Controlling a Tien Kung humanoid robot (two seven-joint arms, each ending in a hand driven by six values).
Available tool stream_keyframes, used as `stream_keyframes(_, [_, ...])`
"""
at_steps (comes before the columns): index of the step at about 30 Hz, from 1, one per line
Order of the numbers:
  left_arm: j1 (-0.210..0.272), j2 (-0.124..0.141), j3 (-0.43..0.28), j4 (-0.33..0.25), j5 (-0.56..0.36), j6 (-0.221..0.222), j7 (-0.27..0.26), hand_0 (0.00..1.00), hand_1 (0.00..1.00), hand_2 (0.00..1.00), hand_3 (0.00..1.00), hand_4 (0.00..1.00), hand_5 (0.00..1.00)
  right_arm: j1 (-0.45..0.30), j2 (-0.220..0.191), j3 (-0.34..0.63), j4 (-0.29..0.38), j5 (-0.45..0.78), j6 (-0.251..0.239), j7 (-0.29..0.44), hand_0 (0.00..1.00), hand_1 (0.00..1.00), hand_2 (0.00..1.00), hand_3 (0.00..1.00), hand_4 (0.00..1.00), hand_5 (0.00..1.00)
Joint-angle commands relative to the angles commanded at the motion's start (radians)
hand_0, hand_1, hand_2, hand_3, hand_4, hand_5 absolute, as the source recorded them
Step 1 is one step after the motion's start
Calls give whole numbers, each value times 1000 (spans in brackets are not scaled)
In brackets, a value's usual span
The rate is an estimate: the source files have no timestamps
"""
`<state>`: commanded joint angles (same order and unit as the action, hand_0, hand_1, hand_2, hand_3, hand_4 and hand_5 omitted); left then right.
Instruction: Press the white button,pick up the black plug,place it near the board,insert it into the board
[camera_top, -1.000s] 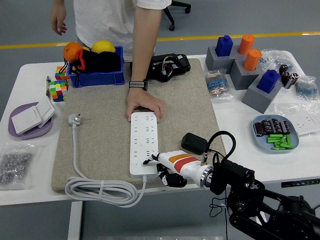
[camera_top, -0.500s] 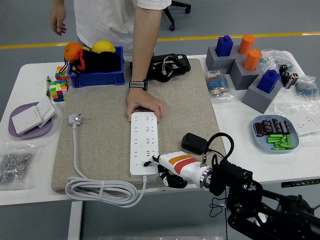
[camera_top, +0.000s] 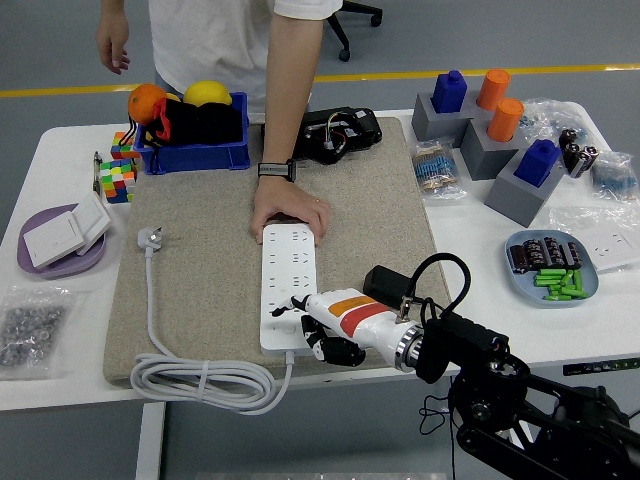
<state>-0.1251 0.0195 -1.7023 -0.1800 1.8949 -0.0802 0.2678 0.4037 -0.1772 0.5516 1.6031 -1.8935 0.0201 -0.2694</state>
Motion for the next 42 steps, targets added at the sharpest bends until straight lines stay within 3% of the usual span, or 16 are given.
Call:
stream_keyframes(4, [0, 1, 0, 0, 3, -1, 1, 826, 790, 763, 795, 575, 484, -15, -1, 32, -13, -23, -73, 76, 2, 22, 162, 794, 2, 2])
stream_keyframes(9, [2, 2, 0, 0, 4, -1, 0, 826, 790, 763, 795, 575, 484, -46, -1, 111, -43, -43, -97, 111, 2, 22, 162, 794, 2, 2])
stream_keyframes(10, [3, 3, -2, 0, 7, -1, 1, 826, 790, 763, 795, 575, 484, -53, -1, 132, -48, -54, -102, 116, 467, 407, 436, 728, 628, 2])
stream_keyframes(15, [4, 1, -7, 0, 11, -1, 1, 826, 790, 763, 795, 575, 484, -77, 3, 210, -66, -67, -119, 141, 467, 407, 436, 728, 628, 2])
stream_keyframes(16, [4, 1, -6, 0, 9, -1, 1, 826, 790, 763, 795, 575, 484, -82, 4, 225, -71, -67, -122, 144, 835, 854, 850, 899, 993, 241])
stream_keyframes(21, [3, -2, -5, 0, 4, 0, -1, 826, 790, 763, 795, 575, 484, -113, 13, 298, -93, -80, -130, 149, 835, 854, 850, 899, 993, 241])
stream_keyframes(22, [3, -2, -6, 0, 2, 1, -1, 826, 790, 763, 795, 576, 483, -118, 14, 311, -99, -79, -129, 152, 927, 922, 920, 976, 998, 407])
stream_keyframes(27, [2, -1, -8, 0, 4, 1, -2, 826, 790, 763, 795, 576, 483, -140, 16, 366, -139, -82, -104, 142, 927, 922, 920, 976, 998, 407])
stream_keyframes(28, [2, -1, -8, 0, 4, 1, -2, 826, 790, 763, 795, 576, 483, -144, 15, 373, -146, -83, -97, 139, 927, 922, 922, 975, 998, 473])
stream_keyframes(39, [1, -3, -6, 0, 3, 1, -2, 826, 790, 763, 795, 576, 482, -175, 10, 387, -229, -74, -95, 133, 919, 892, 893, 958, 998, 483])
stream_keyframes(40, [0, -3, -6, 0, 4, 1, -3, 826, 790, 763, 795, 576, 482, -177, 10, 388, -234, -74, -97, 136, 744, 816, 827, 909, 998, 432])
stream_keyframes(42, [1, -3, -5, 0, 2, 1, -3, 826, 790, 763, 795, 576, 482, -181, 8, 390, -239, -67, -99, 142, 744, 816, 827, 909, 998, 432])
